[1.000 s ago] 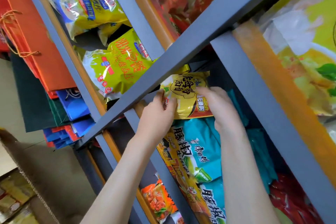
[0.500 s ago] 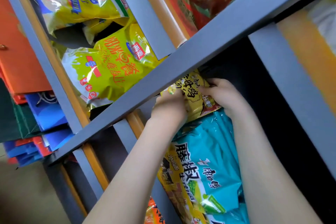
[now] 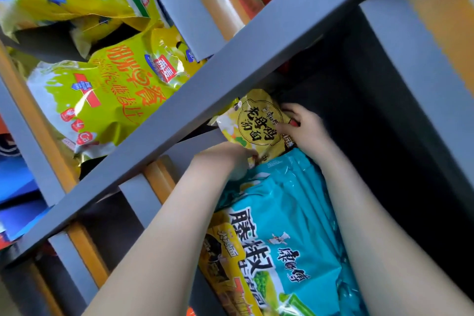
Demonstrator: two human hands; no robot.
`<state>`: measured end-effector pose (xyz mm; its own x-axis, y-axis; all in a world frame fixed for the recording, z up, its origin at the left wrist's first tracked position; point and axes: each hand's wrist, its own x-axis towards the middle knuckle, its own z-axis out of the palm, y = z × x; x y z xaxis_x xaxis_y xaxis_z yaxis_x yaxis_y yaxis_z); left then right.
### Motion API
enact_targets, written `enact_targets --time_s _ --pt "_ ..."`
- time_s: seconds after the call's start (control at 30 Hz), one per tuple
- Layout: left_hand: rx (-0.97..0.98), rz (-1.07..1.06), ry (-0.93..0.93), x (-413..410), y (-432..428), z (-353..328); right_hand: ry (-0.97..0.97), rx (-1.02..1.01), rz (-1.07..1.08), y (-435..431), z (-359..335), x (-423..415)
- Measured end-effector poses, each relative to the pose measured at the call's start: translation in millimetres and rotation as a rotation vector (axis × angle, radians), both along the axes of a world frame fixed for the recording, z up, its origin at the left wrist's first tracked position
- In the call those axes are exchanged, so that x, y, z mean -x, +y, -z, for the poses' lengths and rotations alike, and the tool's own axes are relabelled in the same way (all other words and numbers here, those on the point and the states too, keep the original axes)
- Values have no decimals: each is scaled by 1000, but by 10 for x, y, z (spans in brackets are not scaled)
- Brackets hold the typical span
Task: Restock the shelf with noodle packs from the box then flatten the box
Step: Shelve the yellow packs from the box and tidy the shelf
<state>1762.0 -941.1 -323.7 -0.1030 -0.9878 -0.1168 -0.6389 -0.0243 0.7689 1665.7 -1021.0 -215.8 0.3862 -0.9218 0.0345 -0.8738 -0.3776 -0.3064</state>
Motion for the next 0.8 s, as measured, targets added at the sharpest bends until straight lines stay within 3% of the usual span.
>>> enact_targets --time_s 0.17,0.4,0.63,0.8 --pt "-59 83 -84 1 -103 -17 237 72 101 -69 -35 11" --pt "14 122 -296 -3 -78 -29 153 -43 147 -75 -64 90" --pt "133 28 -276 55 -135 107 63 41 143 -130 63 139" --pt "183 -132 -95 55 -106 -24 31 166 164 88 -51 199"
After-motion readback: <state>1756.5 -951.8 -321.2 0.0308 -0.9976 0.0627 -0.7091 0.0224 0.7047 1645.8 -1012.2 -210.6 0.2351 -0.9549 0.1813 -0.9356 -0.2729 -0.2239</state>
